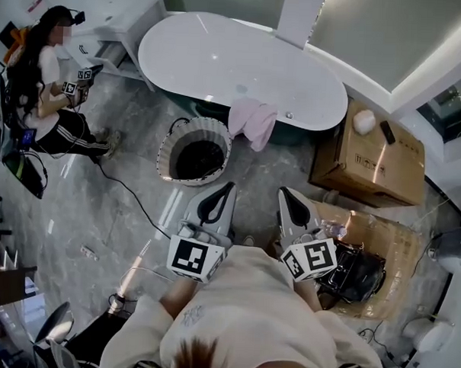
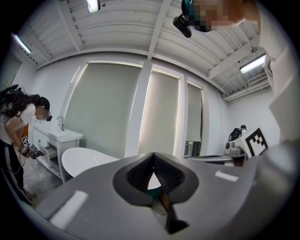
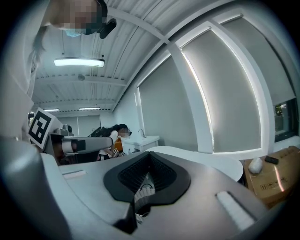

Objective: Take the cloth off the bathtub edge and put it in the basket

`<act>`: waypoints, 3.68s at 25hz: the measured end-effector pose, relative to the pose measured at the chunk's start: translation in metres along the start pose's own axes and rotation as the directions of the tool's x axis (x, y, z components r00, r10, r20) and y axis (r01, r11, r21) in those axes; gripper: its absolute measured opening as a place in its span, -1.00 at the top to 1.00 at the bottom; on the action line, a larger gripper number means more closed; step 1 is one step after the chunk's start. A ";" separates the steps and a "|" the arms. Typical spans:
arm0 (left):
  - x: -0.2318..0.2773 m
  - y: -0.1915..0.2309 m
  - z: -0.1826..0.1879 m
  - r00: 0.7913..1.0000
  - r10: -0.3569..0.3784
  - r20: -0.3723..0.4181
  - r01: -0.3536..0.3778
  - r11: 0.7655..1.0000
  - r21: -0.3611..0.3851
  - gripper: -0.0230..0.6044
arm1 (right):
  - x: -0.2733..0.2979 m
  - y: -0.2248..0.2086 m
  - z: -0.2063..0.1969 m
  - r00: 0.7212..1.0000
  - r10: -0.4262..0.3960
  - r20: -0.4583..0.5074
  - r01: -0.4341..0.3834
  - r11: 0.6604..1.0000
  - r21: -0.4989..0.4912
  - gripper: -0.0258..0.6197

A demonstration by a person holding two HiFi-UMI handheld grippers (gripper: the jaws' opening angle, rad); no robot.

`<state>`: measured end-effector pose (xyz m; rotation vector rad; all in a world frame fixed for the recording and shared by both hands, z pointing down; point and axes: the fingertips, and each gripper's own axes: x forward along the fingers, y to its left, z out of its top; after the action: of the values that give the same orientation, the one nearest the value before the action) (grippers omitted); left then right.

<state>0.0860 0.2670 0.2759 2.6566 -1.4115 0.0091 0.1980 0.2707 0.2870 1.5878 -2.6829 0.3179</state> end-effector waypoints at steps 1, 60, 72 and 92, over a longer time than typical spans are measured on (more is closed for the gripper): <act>0.003 0.006 0.001 1.000 -0.005 -0.002 0.005 1.000 -0.001 0.92 | 0.006 0.000 0.001 1.000 -0.005 0.000 0.005 1.000 0.002 0.92; 0.206 0.062 0.007 0.998 0.022 -0.064 -0.022 1.000 -0.011 0.92 | 0.124 -0.183 -0.001 0.993 -0.071 -0.096 0.082 0.990 0.116 0.92; 0.242 0.130 0.021 0.996 -0.045 -0.075 0.044 0.999 -0.013 0.92 | 0.198 -0.169 0.016 0.990 -0.115 -0.086 0.125 0.985 0.120 0.92; 0.257 0.191 0.055 0.982 -0.189 0.017 0.190 0.982 -0.019 0.92 | 0.290 -0.090 0.090 0.977 0.108 0.185 -0.113 0.994 0.014 0.95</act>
<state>0.0695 -0.0567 0.2612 2.7675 -1.1500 -0.0448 0.1437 -0.0392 0.2456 1.5493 -2.9239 0.2150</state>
